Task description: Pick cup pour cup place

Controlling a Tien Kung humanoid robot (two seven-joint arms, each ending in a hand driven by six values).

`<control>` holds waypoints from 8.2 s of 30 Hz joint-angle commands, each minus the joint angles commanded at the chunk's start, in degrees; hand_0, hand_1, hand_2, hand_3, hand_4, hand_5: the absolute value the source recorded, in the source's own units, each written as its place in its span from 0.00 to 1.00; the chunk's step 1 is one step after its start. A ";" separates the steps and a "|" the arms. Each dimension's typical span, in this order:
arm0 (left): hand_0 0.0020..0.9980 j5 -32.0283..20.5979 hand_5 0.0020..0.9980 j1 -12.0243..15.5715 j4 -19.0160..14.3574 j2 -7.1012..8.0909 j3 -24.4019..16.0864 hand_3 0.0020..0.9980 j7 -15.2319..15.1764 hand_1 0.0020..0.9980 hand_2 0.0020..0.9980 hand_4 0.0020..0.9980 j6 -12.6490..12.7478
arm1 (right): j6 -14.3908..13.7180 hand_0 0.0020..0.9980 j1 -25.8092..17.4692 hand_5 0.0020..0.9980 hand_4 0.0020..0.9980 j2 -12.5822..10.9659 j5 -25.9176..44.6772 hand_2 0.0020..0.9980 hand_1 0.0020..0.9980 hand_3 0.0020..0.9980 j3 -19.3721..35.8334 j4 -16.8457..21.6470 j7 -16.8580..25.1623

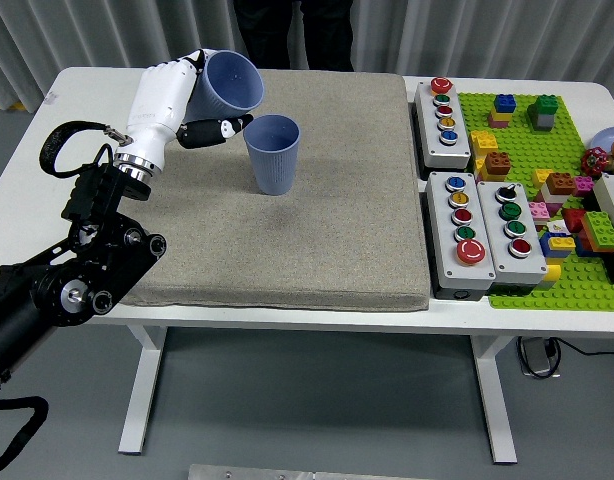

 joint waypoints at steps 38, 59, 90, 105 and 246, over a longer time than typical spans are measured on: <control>0.47 11.75 0.21 -8.57 2.64 5.36 12.69 0.51 6.03 0.46 0.51 0.75 -2.68 | 0.10 0.67 -0.30 0.19 0.00 -0.10 0.05 0.56 0.61 0.56 0.00 0.03 -0.10; 0.47 15.69 0.21 -11.89 3.15 6.93 18.17 0.50 8.72 0.46 0.51 0.73 -2.91 | -0.02 0.67 0.11 0.19 0.00 -0.18 0.65 0.56 0.61 0.56 -0.22 0.00 0.07; 0.48 15.69 0.22 -16.81 2.09 10.05 27.00 0.50 10.40 0.46 0.51 0.73 -4.15 | -0.36 0.67 0.48 0.18 0.00 -0.28 1.68 0.56 0.61 0.56 -0.77 0.02 0.12; 0.48 15.69 0.23 -18.48 2.06 11.12 32.42 0.50 12.14 0.46 0.51 0.73 -4.50 | -0.36 0.67 -0.21 0.18 0.00 -0.24 1.36 0.56 0.61 0.56 -0.72 0.09 0.00; 0.52 15.69 0.23 -24.03 -1.03 12.46 42.47 0.50 16.44 0.47 0.51 0.74 -6.83 | -0.97 0.67 0.04 0.18 0.00 -0.32 3.24 0.56 0.61 0.56 -1.99 0.10 0.33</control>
